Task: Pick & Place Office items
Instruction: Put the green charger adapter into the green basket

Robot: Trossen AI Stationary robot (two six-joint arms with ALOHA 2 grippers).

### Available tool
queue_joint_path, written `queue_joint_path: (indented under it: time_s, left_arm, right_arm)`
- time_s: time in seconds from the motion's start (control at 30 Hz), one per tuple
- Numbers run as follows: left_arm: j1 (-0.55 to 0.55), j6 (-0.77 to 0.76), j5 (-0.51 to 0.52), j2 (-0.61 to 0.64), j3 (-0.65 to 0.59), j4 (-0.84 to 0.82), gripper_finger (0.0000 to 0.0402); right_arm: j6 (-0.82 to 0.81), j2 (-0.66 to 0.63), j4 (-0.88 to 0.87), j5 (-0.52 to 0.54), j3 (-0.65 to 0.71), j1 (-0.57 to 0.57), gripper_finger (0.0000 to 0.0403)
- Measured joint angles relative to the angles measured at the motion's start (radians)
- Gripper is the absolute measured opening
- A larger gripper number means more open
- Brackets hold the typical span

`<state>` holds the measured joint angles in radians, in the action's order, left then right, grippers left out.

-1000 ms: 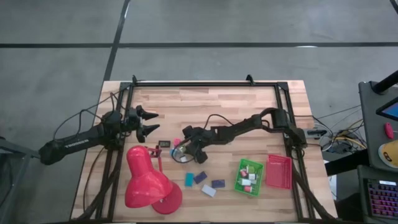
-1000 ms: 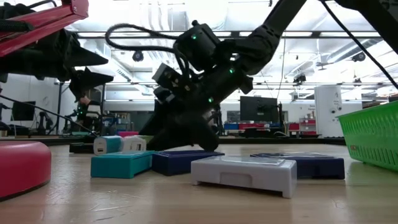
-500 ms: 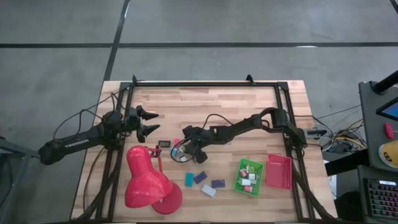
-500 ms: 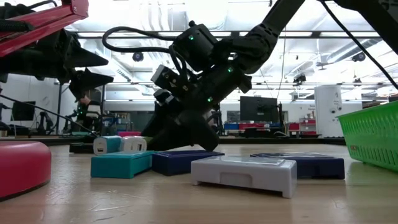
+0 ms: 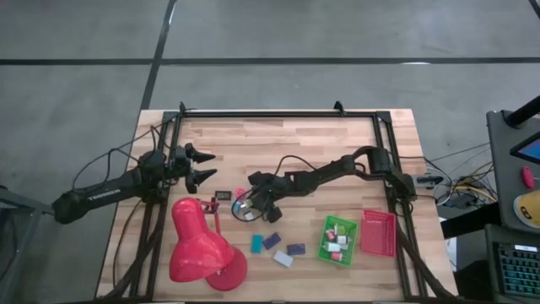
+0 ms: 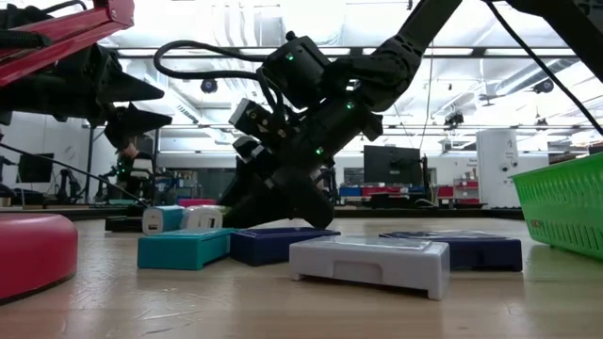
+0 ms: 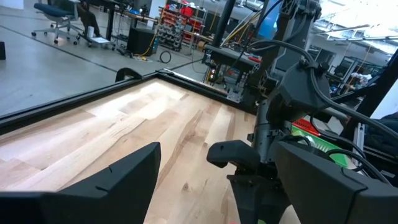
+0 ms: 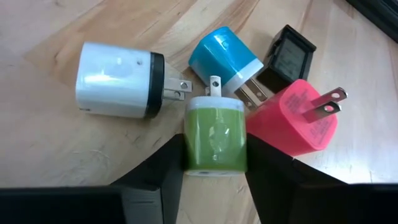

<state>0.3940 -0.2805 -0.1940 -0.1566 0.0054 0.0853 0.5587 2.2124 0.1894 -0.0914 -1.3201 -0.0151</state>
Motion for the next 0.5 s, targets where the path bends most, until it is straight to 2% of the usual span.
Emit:
queue_joint_path:
  time_s: [0.13,0.5]
  left_arm:
    - [0.0,0.0,0.0,0.0,0.0,0.0,0.032]
    - [0.0,0.0,0.0,0.0,0.0,0.0,0.032]
  right_arm:
    - [-0.001,0.0,0.0,0.0,0.0,0.0,0.0131]
    - [0.002,-0.018,-0.027,0.008,0.001,0.0,0.0139]
